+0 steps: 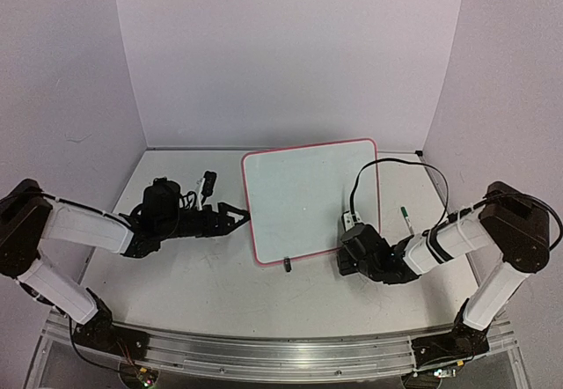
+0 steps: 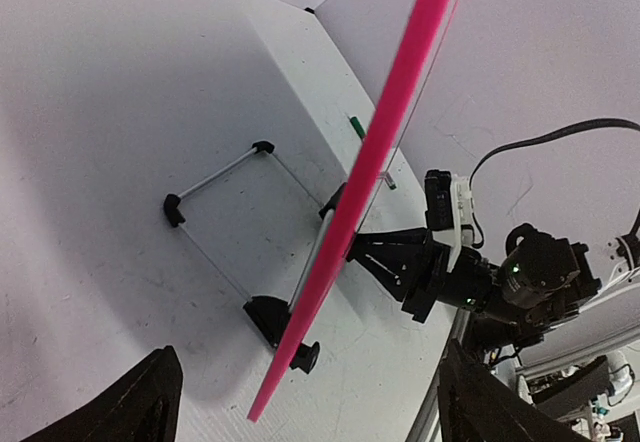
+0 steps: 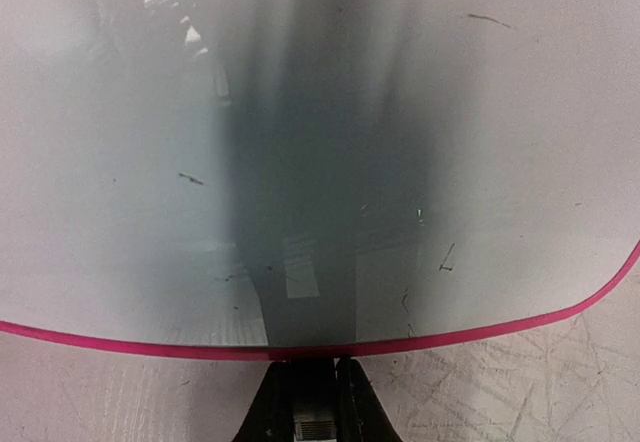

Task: Write a sentence on the whiteboard
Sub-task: Move the whiteboard stand to the center of the board, then adjust the whiteboard at the center of the board.

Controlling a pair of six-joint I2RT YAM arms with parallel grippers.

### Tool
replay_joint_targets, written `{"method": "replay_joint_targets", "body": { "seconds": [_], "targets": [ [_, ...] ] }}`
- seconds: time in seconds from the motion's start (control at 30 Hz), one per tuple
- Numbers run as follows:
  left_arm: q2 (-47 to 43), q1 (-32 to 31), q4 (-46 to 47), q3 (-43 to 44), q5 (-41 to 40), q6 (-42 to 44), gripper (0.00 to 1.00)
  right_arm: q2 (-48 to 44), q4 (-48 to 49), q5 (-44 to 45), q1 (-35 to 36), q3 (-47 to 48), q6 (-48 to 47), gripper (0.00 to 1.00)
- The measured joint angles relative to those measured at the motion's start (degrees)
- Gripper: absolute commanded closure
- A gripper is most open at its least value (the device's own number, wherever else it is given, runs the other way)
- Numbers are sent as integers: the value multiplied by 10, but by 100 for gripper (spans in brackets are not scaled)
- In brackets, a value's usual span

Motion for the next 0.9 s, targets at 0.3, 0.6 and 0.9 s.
{"method": "replay_joint_targets", "body": {
  "seconds": [0.3,0.6,0.9],
  "targets": [
    [168,9,110,87,128,14,54,-3,5,-16,-8,-3,-15,74],
    [184,21,165,76,157,41,74,-38,31,-52,-22,-25,-49,54],
    [184,28,179,51,157,60,89,-54,49,-98,-34,-40,-55,66]
  ]
}}
